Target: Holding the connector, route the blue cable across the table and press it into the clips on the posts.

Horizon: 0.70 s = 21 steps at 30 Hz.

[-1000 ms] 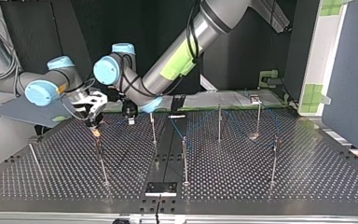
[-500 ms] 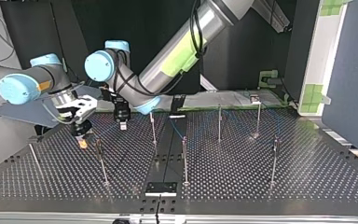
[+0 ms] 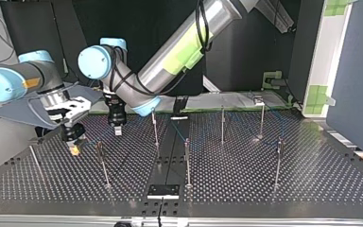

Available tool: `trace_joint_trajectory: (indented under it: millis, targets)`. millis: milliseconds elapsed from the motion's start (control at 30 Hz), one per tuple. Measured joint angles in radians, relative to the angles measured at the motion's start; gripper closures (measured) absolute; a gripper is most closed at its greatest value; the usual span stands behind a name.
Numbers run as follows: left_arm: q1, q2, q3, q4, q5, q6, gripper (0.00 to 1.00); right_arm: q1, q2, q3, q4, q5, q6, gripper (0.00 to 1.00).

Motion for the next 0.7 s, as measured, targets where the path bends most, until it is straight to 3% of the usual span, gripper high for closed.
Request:
trace_joint_trajectory:
  millis: [367, 700]
  targets:
    - [-0.009, 0.001, 0.022, -0.004, -0.001, 0.000, 1.00, 0.002, -0.041, -0.007, 0.016, -0.001, 0.006, 1.00]
    - [-0.010, 0.001, 0.033, -0.009, -0.004, -0.010, 1.00, 0.003, -0.050, -0.011, 0.020, -0.001, 0.009, 1.00]
